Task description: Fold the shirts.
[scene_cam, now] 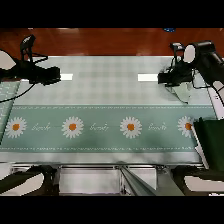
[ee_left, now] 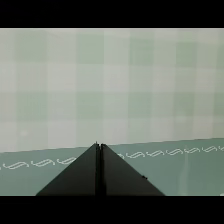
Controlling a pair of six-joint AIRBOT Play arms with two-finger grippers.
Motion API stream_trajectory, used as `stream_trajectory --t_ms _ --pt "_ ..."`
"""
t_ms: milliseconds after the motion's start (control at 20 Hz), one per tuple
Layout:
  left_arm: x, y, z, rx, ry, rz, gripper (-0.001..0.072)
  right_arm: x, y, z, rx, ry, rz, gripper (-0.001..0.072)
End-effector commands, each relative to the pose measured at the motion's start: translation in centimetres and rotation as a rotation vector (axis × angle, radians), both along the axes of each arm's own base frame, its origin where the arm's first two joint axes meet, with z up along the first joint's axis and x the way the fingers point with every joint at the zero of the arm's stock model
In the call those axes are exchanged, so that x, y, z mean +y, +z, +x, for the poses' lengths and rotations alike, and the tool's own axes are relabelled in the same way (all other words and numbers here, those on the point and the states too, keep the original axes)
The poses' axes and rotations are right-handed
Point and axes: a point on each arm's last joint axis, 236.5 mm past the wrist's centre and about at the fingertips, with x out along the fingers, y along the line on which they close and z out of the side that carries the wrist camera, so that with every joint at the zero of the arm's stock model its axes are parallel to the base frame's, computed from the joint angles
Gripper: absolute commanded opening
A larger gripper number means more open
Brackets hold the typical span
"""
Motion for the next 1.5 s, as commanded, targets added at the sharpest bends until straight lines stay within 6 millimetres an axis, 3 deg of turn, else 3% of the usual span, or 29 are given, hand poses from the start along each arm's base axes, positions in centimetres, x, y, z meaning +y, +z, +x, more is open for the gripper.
stream_trajectory --t_ms 0,100,150,200,250,350,400,450,550,700,800,950,1050,1100,1150,1200,1250,1350,1450 --pt "0.2 0.6 1.2 -0.052 0.018 0.000 0.0019 0.4 0.6 2.0 -0.088 0.009 0.012 0.0027" --pt "0.6 1.4 3.1 -0.135 0.047 0.001 0.0028 0.6 1.5 4.4 -0.195 0.021 0.018 0.0030" --pt "1.2 1.6 4.3 -0.182 0.063 0.021 0.0139 0.1 2.5 6.2 -0.283 0.036 -0.009 0.0147" --pt "2.0 1.8 5.8 -0.238 0.080 0.052 0.0450 -0.5 3.5 7.8 -0.358 0.051 -0.049 0.0422" --pt "2.6 1.5 6.5 -0.258 0.090 0.072 0.0509 -1.7 4.8 9.4 -0.440 0.073 -0.115 0.0418" --pt "4.2 0.4 6.8 -0.237 0.109 0.102 0.0508 -6.0 7.4 11.7 -0.580 -0.020 -0.219 0.0417" --pt "5.1 -0.4 6.6 -0.212 0.120 0.108 0.0508 -8.3 7.8 12.4 -0.615 -0.095 -0.222 0.0416" --pt "5.8 -1.0 6.4 -0.188 0.133 0.110 0.0507 -10.6 7.2 12.9 -0.613 -0.160 -0.200 0.0416" --pt "7.2 -2.2 6.1 -0.143 0.156 0.112 0.0507 -14.1 3.7 13.1 -0.534 -0.264 -0.135 0.0415" --pt "8.2 -3.2 5.7 -0.105 0.172 0.113 0.0507 -17.4 -2.7 12.9 -0.387 -0.322 -0.036 0.0415" --pt "8.2 -3.3 5.6 -0.100 0.171 0.112 0.0507 -18.8 -5.8 12.7 -0.339 -0.386 0.011 0.0415" --pt "8.1 -3.4 5.6 -0.098 0.171 0.111 0.0507 -19.3 -9.4 12.4 -0.282 -0.416 0.037 0.0415" --pt "8.1 -3.4 5.6 -0.096 0.169 0.111 0.0507 -18.0 -11.1 12.4 -0.248 -0.398 0.069 0.0413" --pt "7.9 -3.4 5.6 -0.097 0.168 0.107 0.0507 -17.2 -11.6 12.4 -0.238 -0.391 0.092 0.0401" --pt "7.7 -3.4 5.6 -0.098 0.162 0.109 0.0507 -16.6 -11.6 12.4 -0.234 -0.387 0.105 0.0337" --pt "7.7 -3.3 5.6 -0.101 0.154 0.113 0.0507 -16.2 -11.1 12.4 -0.231 -0.378 0.114 0.0110" --pt "7.8 -3.2 5.4 -0.091 0.153 0.113 0.0507 -15.9 -9.8 12.6 -0.244 -0.351 0.121 0.0028" --pt "8.4 -2.3 4.6 -0.048 0.148 0.112 0.0507 -15.8 -5.3 13.4 -0.286 -0.292 0.112 0.0027" --pt "9.5 -0.1 3.7 -0.048 0.118 0.135 0.0507 -15.8 1.9 14.4 -0.388 -0.220 0.083 0.0027"
